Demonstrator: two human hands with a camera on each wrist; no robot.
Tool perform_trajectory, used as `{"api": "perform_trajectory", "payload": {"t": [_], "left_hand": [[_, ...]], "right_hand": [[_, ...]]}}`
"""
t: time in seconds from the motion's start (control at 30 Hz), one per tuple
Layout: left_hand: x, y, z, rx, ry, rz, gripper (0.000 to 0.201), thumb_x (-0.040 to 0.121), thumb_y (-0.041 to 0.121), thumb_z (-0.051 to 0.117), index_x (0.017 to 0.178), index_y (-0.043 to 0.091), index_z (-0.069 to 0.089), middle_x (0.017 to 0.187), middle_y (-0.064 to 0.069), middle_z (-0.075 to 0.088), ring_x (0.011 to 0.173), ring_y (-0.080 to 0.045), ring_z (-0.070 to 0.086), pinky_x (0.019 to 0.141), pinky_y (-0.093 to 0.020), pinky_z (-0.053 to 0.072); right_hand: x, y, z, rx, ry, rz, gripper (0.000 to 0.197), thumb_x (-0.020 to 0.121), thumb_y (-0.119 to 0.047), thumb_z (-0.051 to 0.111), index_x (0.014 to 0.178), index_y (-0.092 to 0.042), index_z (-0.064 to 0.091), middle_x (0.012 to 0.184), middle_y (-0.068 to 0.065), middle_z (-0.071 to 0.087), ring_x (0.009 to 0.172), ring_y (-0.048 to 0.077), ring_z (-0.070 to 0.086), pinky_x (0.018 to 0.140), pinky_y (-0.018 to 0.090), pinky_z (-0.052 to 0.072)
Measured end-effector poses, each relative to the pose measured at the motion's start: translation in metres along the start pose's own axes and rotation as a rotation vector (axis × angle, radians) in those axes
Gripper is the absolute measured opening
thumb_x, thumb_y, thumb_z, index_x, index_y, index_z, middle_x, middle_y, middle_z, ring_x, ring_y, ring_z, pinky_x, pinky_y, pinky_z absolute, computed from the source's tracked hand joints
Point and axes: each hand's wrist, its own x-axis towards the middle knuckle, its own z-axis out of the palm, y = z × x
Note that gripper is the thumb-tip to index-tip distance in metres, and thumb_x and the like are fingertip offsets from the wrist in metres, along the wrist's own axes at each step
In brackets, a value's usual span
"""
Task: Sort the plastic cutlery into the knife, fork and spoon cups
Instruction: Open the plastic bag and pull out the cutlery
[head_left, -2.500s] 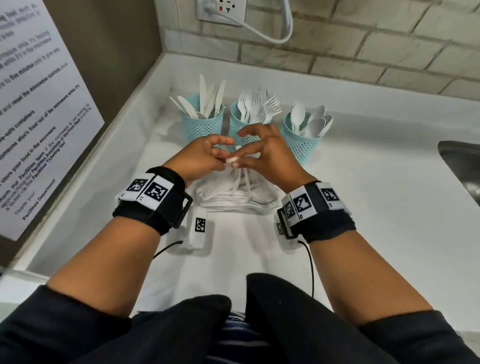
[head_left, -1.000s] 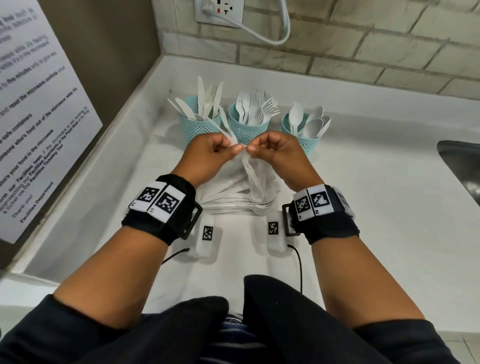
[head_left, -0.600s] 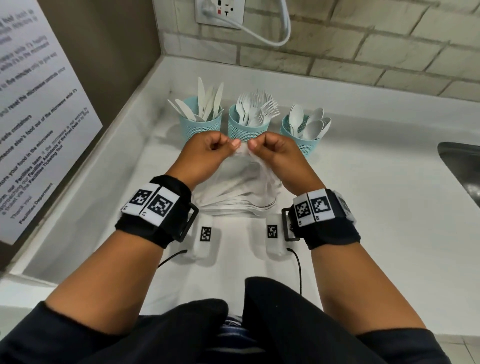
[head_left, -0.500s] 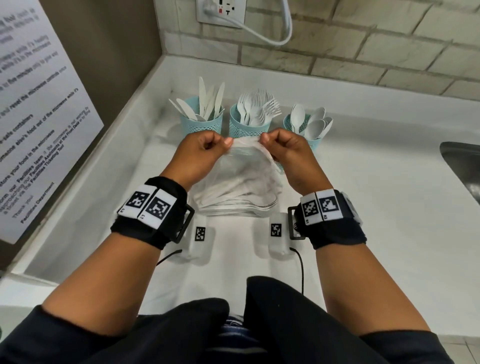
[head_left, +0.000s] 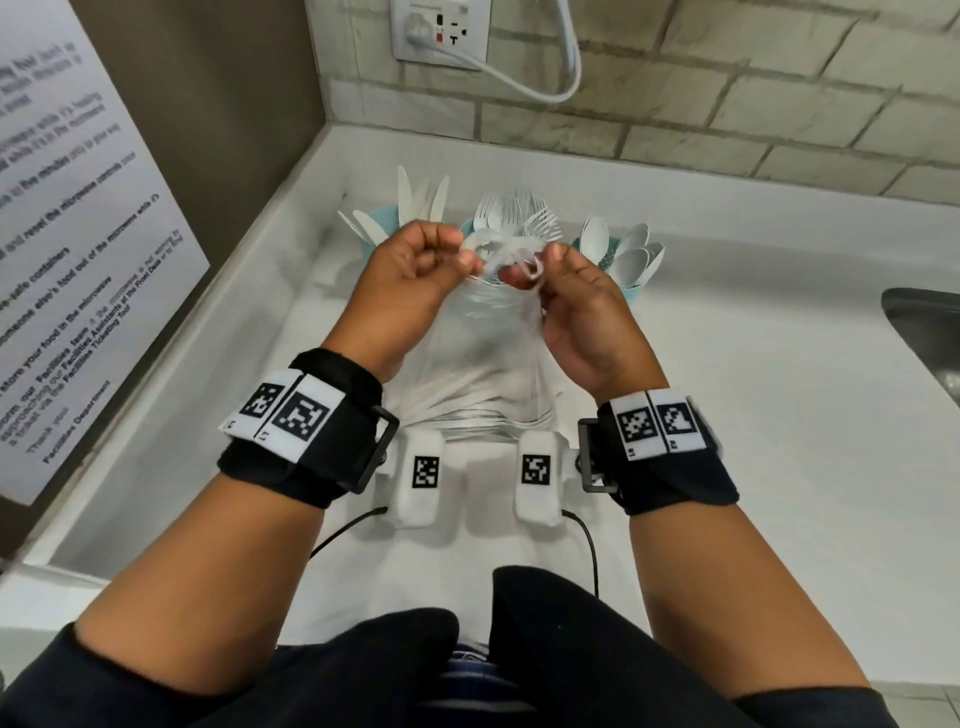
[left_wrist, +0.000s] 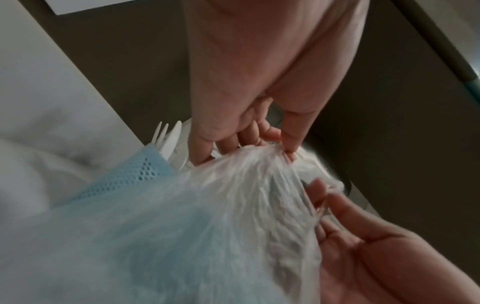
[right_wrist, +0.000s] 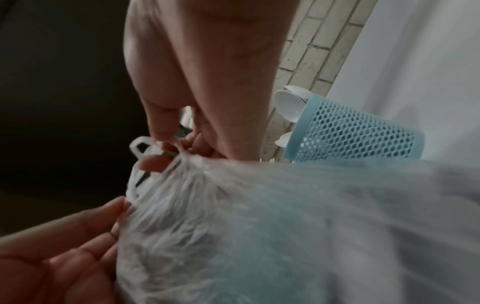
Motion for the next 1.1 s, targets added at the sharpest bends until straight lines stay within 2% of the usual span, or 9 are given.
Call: {"api": "perform_trajectory", "payload": {"t": [0.13,0.27,0.33,0.47,0.57,0.77,0.87,0.97,1.1], "left_hand": [[0.006,0.018,-0.009,-0.173,0.075,-0.003,0.018,0.096,0.006,0.046,0.09,0.023,0.051,0.064,0.013,0.061,0.064,-0.002,0.059,0.066,-0.02,0.046],[0.008,0.032,-0.014,-0.295,0.046,-0.008,0.024,0.098,0.003,0.035,0.092,0.017,0.053,0.067,0.005,0.05,0.054,-0.005,0.051,0.063,-0.023,0.049],[0.009,0.036,-0.014,-0.291,0.046,-0.013,0.027,0.099,0.002,0.032,0.09,0.016,0.054,0.061,0.005,0.046,0.048,-0.005,0.04,0.054,-0.02,0.044],[0.008,0.035,-0.012,-0.184,0.023,-0.004,0.028,0.099,0.005,0.031,0.089,0.017,0.054,0.054,0.009,0.04,0.045,-0.005,0.03,0.052,-0.019,0.037],[0.006,0.036,-0.01,-0.138,0.009,-0.005,0.027,0.099,0.007,0.031,0.09,0.019,0.054,0.051,0.012,0.038,0.043,-0.004,0.028,0.05,-0.018,0.035],[0.003,0.031,-0.016,0.574,-0.08,0.139,0.012,0.084,0.029,0.066,0.094,0.025,0.061,0.065,0.007,0.041,0.055,-0.005,0.04,0.054,-0.018,0.035],[0.001,0.024,-0.018,0.895,-0.235,0.018,0.021,0.079,0.037,0.07,0.09,0.019,0.071,0.08,0.004,0.061,0.073,-0.01,0.054,0.064,-0.017,0.039],[0.002,0.016,-0.018,0.815,-0.174,-0.043,0.021,0.083,0.033,0.067,0.086,0.013,0.074,0.084,-0.002,0.066,0.075,-0.009,0.055,0.065,-0.016,0.038],[0.004,0.009,-0.019,0.594,-0.088,-0.138,0.018,0.072,0.021,0.079,0.069,0.009,0.067,0.045,0.011,0.053,0.038,0.002,0.043,0.045,-0.012,0.035]], "right_hand": [[0.0,-0.013,0.001,0.104,0.045,-0.022,0.024,0.1,-0.014,0.032,0.083,-0.012,0.049,0.052,-0.007,0.048,0.052,0.007,0.051,0.065,0.02,0.047],[0.001,-0.026,0.006,0.093,0.078,-0.022,0.026,0.101,-0.025,0.032,0.087,-0.013,0.051,0.047,-0.009,0.033,0.039,0.003,0.03,0.046,0.018,0.037],[-0.001,-0.034,0.011,-0.202,0.104,-0.067,0.025,0.1,-0.028,0.04,0.085,-0.015,0.055,0.044,-0.012,0.031,0.039,0.003,0.025,0.041,0.016,0.028],[-0.008,-0.037,0.019,-1.02,-0.032,-0.162,0.011,0.081,-0.022,0.071,0.084,-0.011,0.072,0.046,-0.019,0.053,0.045,-0.004,0.046,0.051,0.006,0.033],[-0.005,-0.028,0.018,-1.285,-0.107,-0.116,0.019,0.073,-0.026,0.078,0.087,-0.014,0.076,0.052,-0.02,0.05,0.053,-0.009,0.05,0.053,0.006,0.034],[0.0,-0.028,0.013,-1.289,-0.067,-0.186,0.014,0.069,-0.025,0.079,0.081,-0.019,0.075,0.067,-0.011,0.043,0.064,0.002,0.044,0.062,0.012,0.033],[-0.001,-0.028,0.014,-1.135,-0.015,-0.16,0.015,0.068,-0.021,0.081,0.067,-0.02,0.066,0.066,-0.007,0.048,0.062,0.004,0.045,0.061,0.015,0.035],[0.001,-0.021,0.012,-0.964,0.009,-0.149,0.026,0.07,-0.013,0.08,0.061,-0.019,0.055,0.061,-0.001,0.052,0.055,0.01,0.045,0.055,0.019,0.039],[0.005,-0.015,0.004,-0.934,0.019,-0.133,0.028,0.068,-0.006,0.08,0.064,-0.024,0.059,0.063,0.005,0.053,0.063,0.018,0.049,0.068,0.033,0.044]]}}
